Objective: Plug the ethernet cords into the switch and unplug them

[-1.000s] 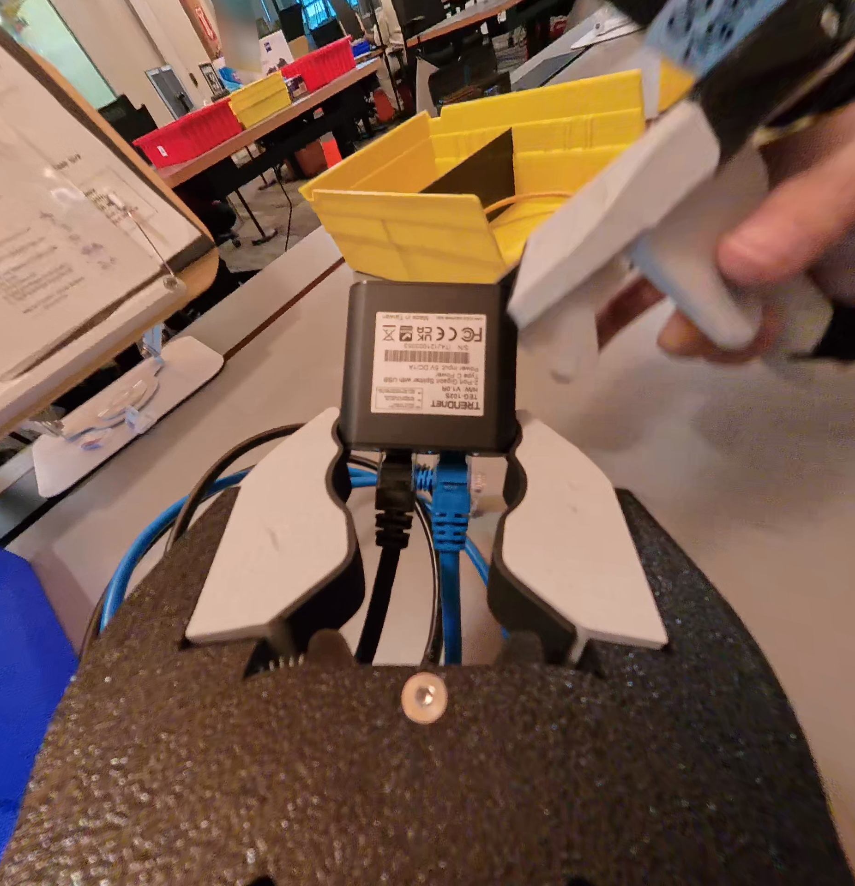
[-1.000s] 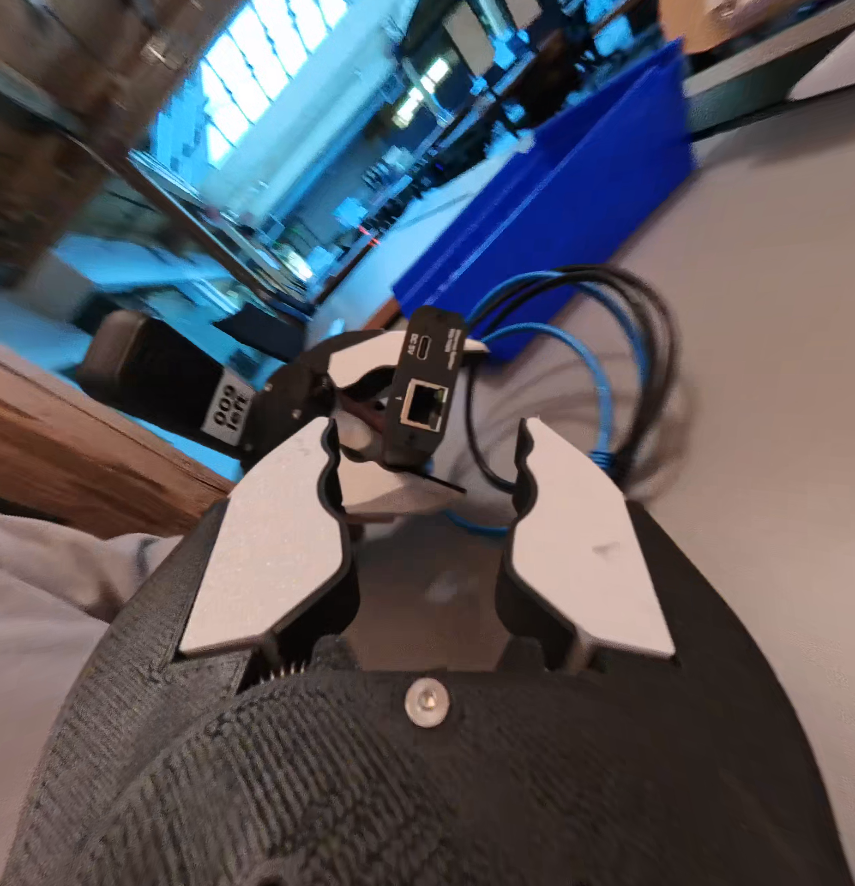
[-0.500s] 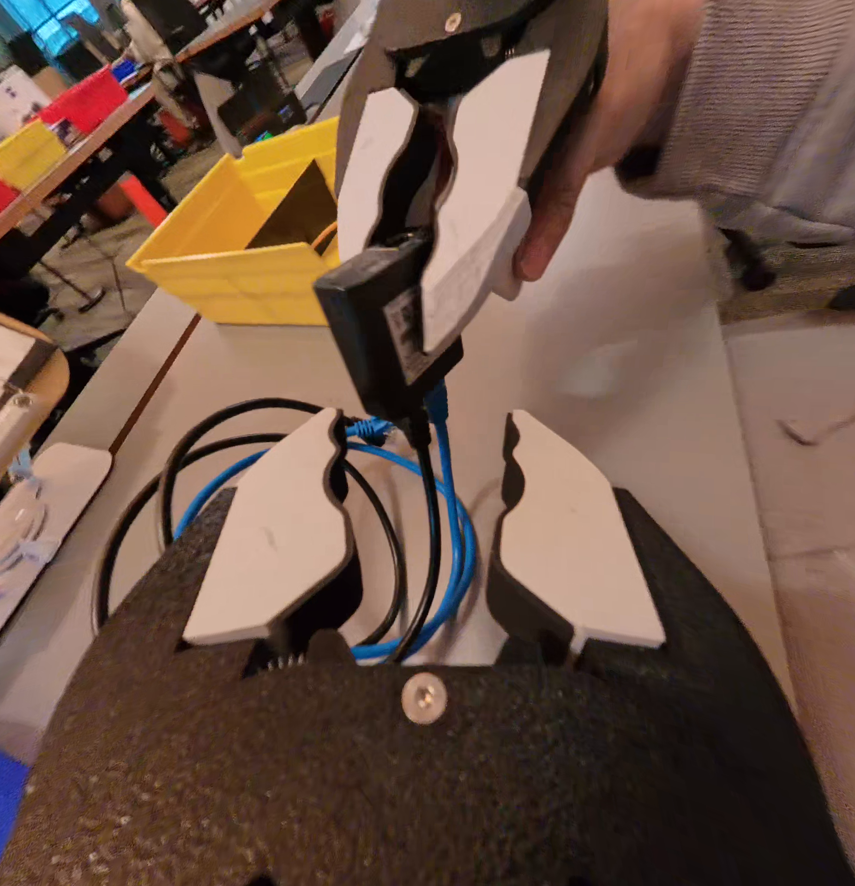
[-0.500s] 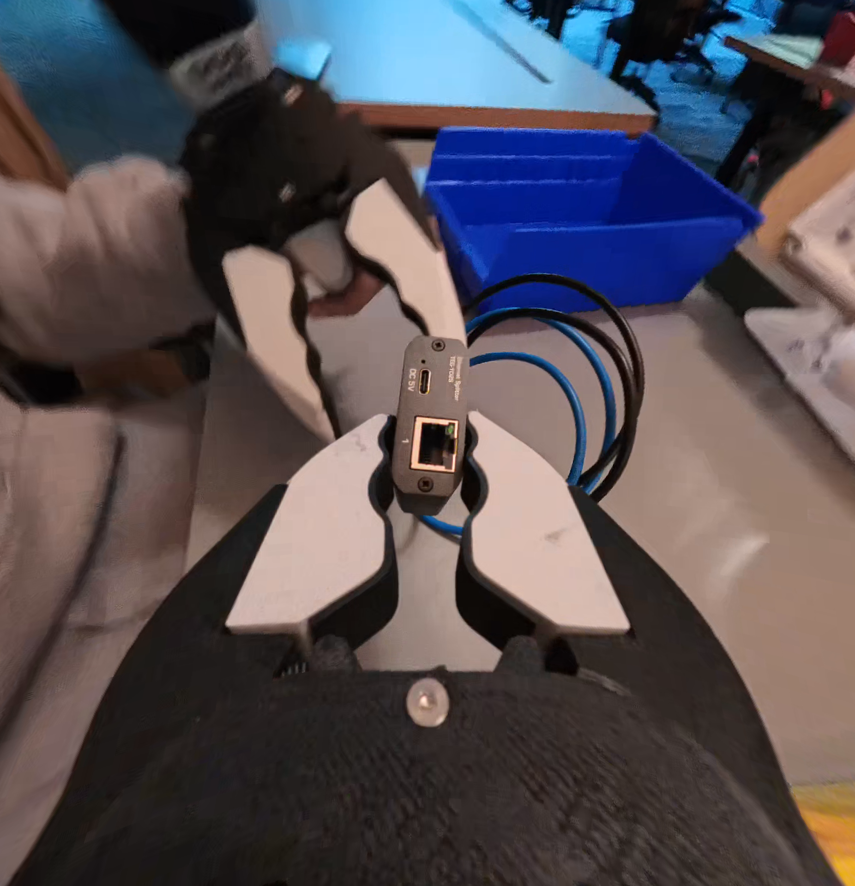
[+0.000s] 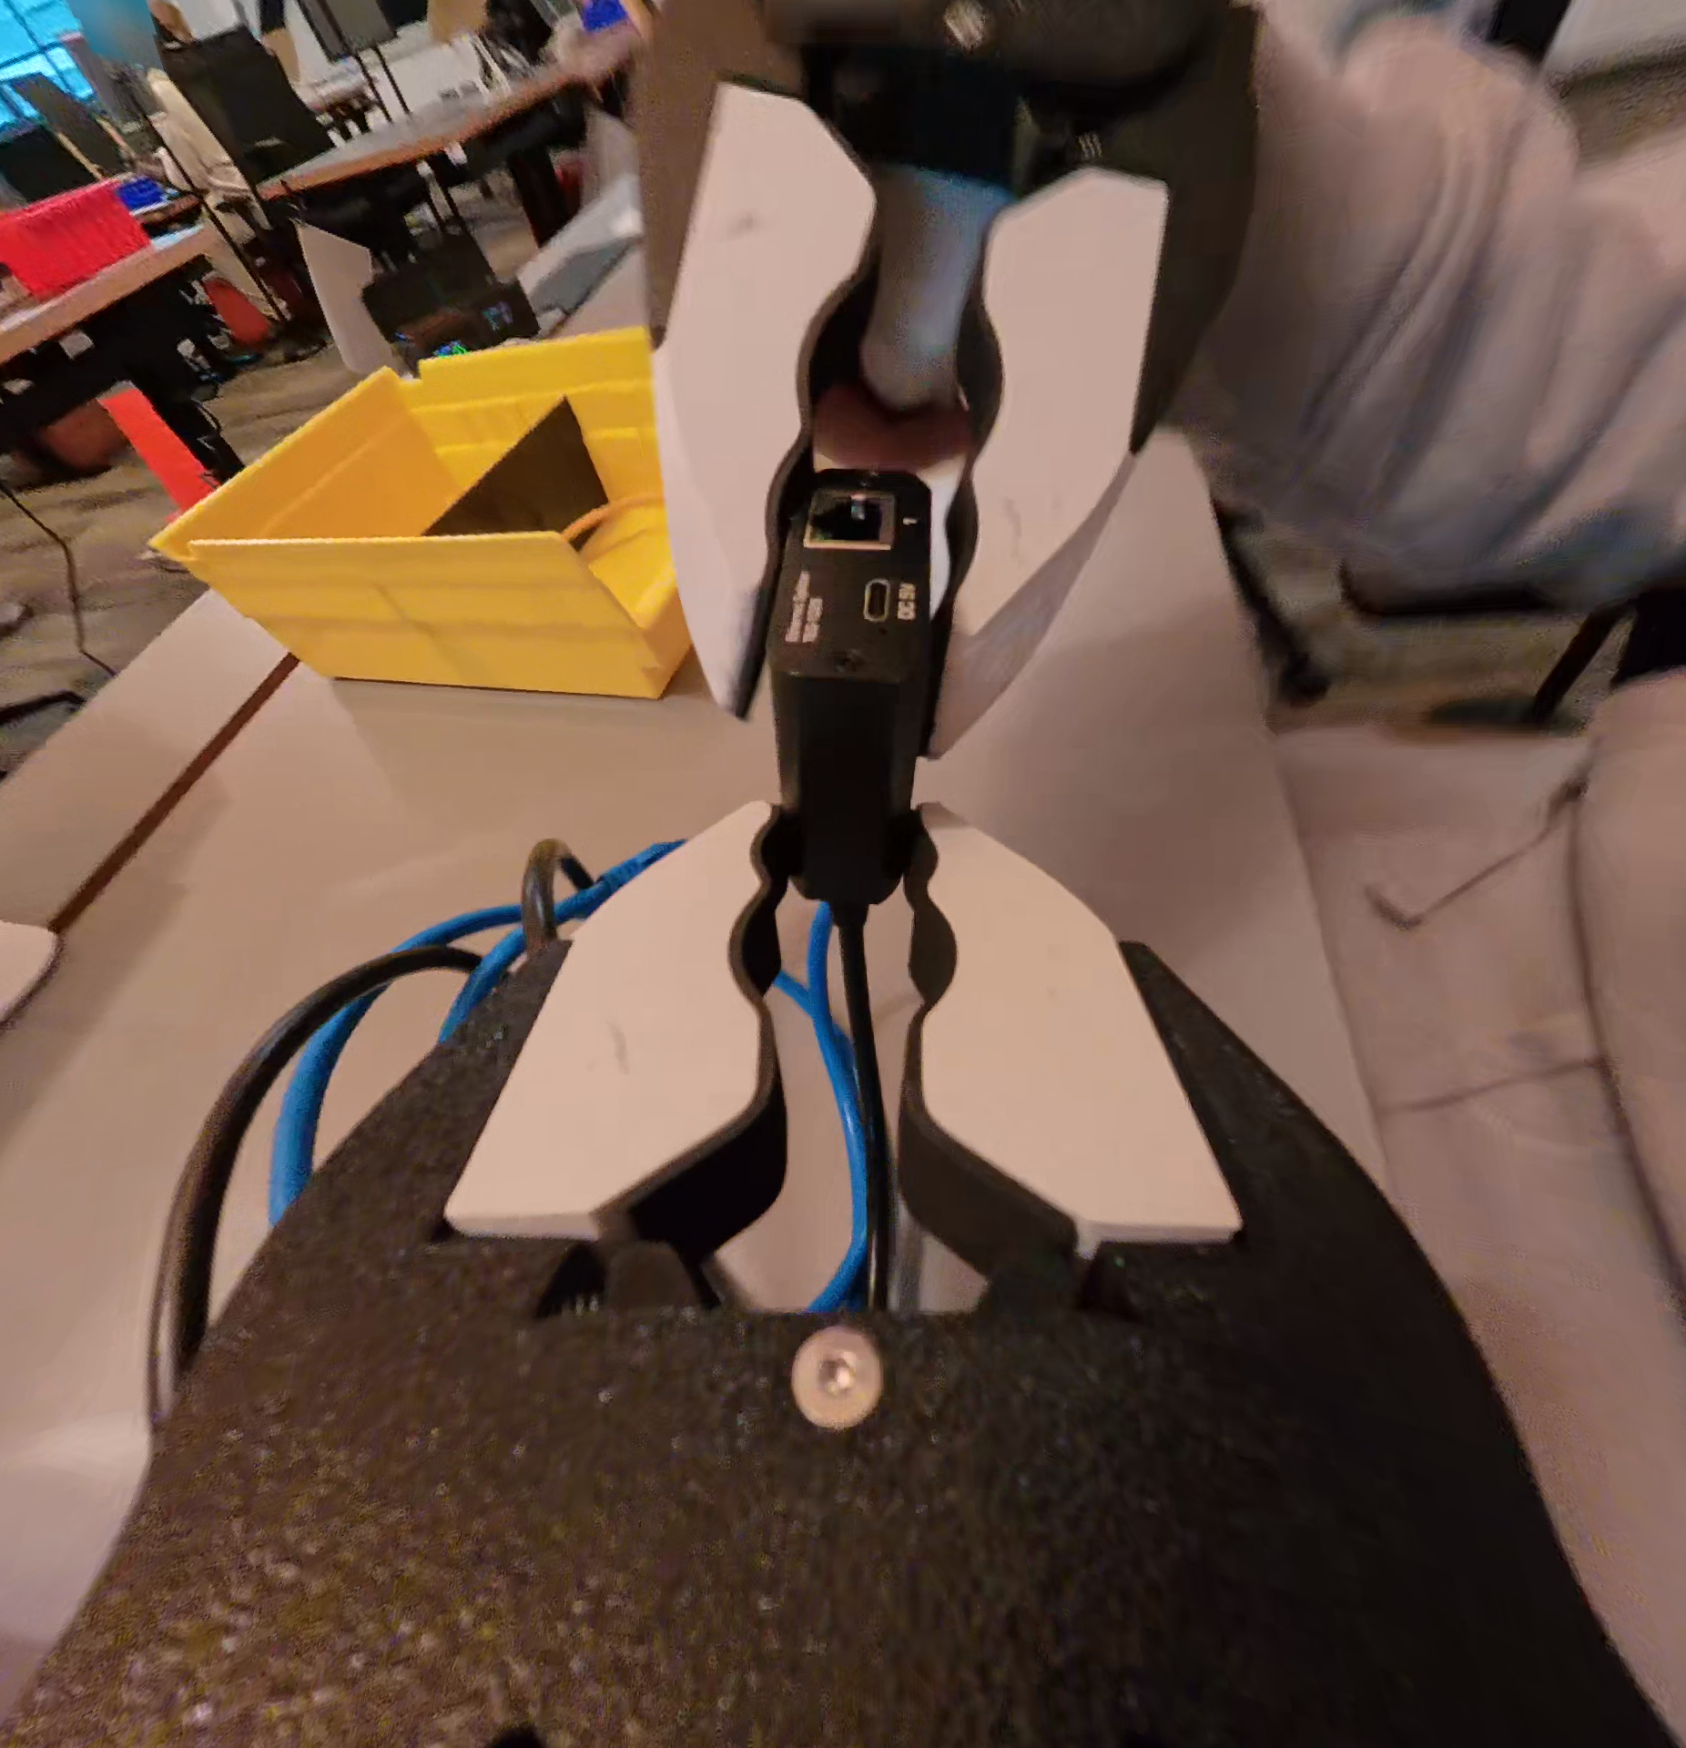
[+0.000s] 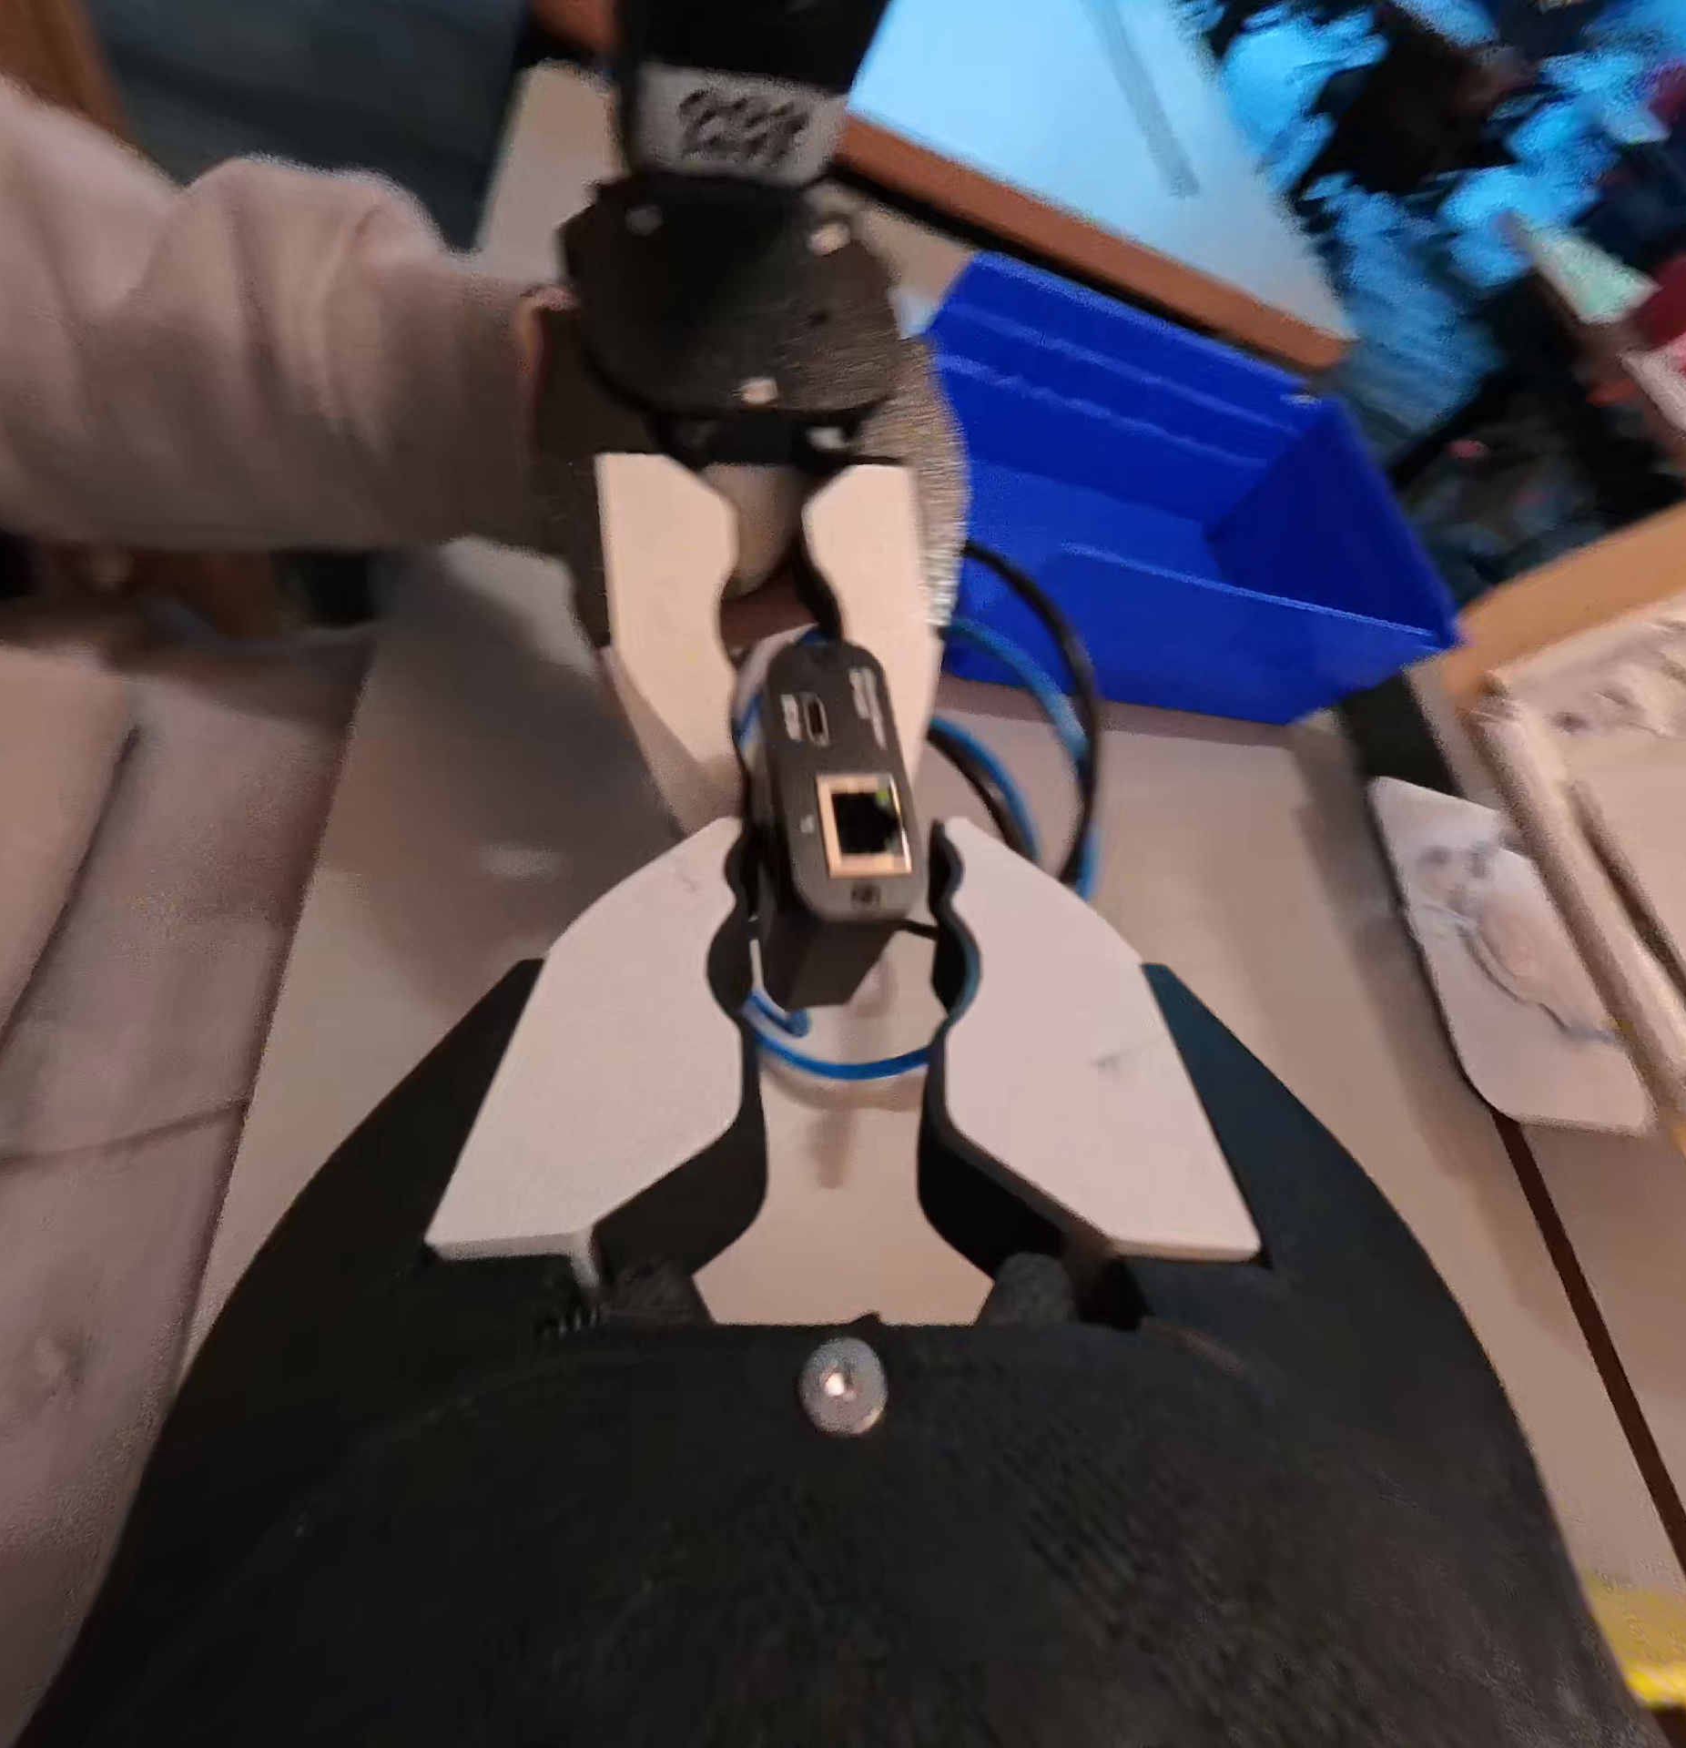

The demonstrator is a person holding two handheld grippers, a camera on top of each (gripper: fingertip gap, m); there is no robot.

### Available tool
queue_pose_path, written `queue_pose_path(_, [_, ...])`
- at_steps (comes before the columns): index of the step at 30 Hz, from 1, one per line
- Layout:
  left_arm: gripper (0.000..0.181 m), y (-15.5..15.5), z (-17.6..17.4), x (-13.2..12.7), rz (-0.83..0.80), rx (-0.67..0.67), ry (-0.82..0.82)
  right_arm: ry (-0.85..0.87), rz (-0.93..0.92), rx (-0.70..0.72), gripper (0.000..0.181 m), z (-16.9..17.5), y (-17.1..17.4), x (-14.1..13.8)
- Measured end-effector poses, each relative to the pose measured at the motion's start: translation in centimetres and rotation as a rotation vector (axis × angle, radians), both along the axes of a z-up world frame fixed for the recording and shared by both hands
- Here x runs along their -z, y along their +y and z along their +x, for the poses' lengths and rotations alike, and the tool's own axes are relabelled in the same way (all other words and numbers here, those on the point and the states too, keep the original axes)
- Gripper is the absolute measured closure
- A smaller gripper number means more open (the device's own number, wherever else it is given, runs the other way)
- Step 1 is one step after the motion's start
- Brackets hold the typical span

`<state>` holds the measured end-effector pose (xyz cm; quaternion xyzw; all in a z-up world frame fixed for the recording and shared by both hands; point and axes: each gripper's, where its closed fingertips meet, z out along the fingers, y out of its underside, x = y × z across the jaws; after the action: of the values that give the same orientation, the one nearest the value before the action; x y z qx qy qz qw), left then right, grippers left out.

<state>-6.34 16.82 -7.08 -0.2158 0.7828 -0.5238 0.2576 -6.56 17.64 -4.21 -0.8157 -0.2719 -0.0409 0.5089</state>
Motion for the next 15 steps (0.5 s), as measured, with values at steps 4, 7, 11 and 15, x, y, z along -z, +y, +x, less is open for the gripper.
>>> queue_pose_path(4, [0.158, 2.2, 1.7, -3.0, -0.414, -0.114, 0.035, 0.146, 0.236, 0.263, 0.124, 2.9, 0.7, -1.7])
queue_pose_path(7, [0.159, 3.9, 2.7, -4.4, -0.646, -0.211, 0.066, 0.210, 0.369, 0.431, 0.111, 3.8, 1.7, -1.2])
queue_pose_path(11, [0.158, 4.2, 3.5, -4.2, -0.869, -0.267, 0.188, 0.006, 0.393, 0.545, 0.098, 4.2, 3.2, 0.2])
queue_pose_path(15, [0.158, 3.0, 3.7, -3.3, -0.925, -0.238, 0.275, -0.237, 0.431, 0.619, 0.093, 5.5, 3.8, -0.4])
